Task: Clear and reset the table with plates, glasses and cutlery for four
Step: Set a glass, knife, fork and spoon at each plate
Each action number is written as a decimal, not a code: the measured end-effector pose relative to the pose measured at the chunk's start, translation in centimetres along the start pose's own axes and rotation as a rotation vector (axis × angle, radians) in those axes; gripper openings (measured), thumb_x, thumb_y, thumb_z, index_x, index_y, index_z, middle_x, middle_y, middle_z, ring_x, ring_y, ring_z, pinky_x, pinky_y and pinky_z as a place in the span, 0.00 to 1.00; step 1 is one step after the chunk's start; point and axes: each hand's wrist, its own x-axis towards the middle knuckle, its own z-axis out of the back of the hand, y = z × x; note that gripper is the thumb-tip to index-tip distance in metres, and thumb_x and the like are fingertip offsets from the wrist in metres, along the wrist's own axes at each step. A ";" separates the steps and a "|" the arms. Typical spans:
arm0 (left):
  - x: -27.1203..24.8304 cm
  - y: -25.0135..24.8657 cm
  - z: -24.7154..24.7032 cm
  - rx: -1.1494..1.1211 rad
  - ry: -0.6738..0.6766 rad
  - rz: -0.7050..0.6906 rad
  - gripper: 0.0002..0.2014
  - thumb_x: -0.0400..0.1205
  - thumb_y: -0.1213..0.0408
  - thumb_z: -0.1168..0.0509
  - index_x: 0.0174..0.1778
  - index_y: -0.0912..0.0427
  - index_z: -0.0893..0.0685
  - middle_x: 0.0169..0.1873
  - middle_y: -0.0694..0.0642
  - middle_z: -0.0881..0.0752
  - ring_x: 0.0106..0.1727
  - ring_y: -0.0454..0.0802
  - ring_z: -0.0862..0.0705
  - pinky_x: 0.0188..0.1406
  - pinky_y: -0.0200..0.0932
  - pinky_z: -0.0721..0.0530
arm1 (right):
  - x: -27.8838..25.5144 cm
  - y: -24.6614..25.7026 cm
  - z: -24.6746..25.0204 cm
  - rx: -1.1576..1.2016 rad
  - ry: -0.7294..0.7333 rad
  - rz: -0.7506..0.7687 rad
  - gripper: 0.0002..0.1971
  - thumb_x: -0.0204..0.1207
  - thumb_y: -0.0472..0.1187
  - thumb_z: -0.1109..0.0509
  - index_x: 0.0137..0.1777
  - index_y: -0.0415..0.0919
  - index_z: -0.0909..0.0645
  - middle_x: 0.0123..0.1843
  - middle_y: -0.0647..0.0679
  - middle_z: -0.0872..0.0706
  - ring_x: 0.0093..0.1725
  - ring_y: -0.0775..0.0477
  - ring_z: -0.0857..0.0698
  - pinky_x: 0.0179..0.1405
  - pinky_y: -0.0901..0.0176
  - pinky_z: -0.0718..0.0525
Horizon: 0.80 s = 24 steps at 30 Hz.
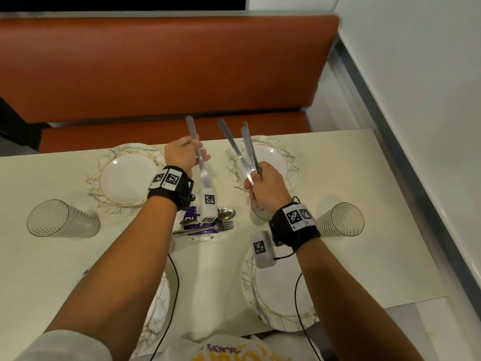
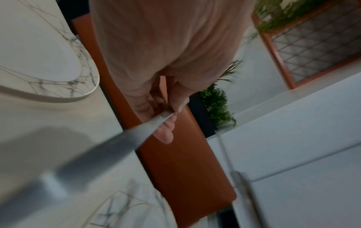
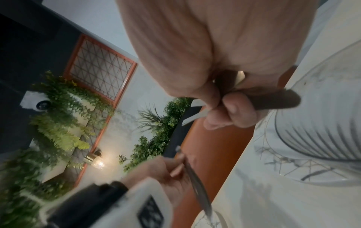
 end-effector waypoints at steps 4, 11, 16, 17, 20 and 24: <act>3.1 3.4 -1.1 0.110 0.004 0.165 0.10 0.85 0.81 0.32 0.61 0.71 0.12 0.53 0.71 0.10 0.47 0.63 0.08 0.50 0.54 0.05 | 0.6 -0.4 1.4 0.088 -0.012 0.026 0.09 0.87 0.35 0.45 0.60 0.36 0.24 0.42 0.42 0.15 0.32 0.52 0.21 0.31 0.57 0.22; 7.4 8.6 -2.8 0.495 0.103 0.206 0.03 0.81 0.60 0.22 0.49 0.54 0.07 0.51 0.56 0.05 0.52 0.57 0.05 0.56 0.55 0.06 | 0.4 -0.6 4.4 0.191 0.002 0.016 0.07 0.87 0.33 0.43 0.54 0.33 0.24 0.36 0.44 0.17 0.26 0.55 0.25 0.23 0.64 0.27; 8.5 8.9 -4.5 0.543 0.004 0.183 0.06 0.73 0.63 0.15 0.40 0.56 0.06 0.43 0.56 0.05 0.43 0.53 0.05 0.48 0.47 0.05 | -0.1 -0.4 5.5 0.296 0.012 -0.018 0.08 0.89 0.32 0.44 0.59 0.32 0.24 0.38 0.42 0.19 0.22 0.60 0.27 0.20 0.66 0.29; 8.5 9.1 -4.6 0.544 -0.001 0.179 0.07 0.73 0.64 0.15 0.40 0.57 0.06 0.41 0.57 0.05 0.42 0.52 0.05 0.48 0.48 0.05 | -0.2 -0.3 5.6 0.305 0.015 -0.020 0.08 0.90 0.32 0.45 0.60 0.32 0.25 0.38 0.42 0.19 0.22 0.61 0.27 0.20 0.67 0.29; 9.1 9.3 -5.1 0.602 0.000 0.143 0.08 0.73 0.63 0.15 0.43 0.59 0.06 0.39 0.55 0.06 0.40 0.51 0.05 0.49 0.46 0.06 | -0.1 -0.3 5.8 0.320 0.012 -0.030 0.08 0.90 0.32 0.45 0.61 0.31 0.25 0.39 0.40 0.20 0.22 0.60 0.28 0.20 0.68 0.29; 10.6 9.6 -5.2 0.632 -0.027 0.085 0.08 0.71 0.63 0.14 0.35 0.57 0.07 0.36 0.54 0.06 0.38 0.52 0.05 0.47 0.49 0.05 | -0.1 -0.3 5.9 0.293 0.004 -0.020 0.08 0.90 0.31 0.46 0.60 0.28 0.27 0.37 0.40 0.21 0.22 0.58 0.30 0.19 0.66 0.30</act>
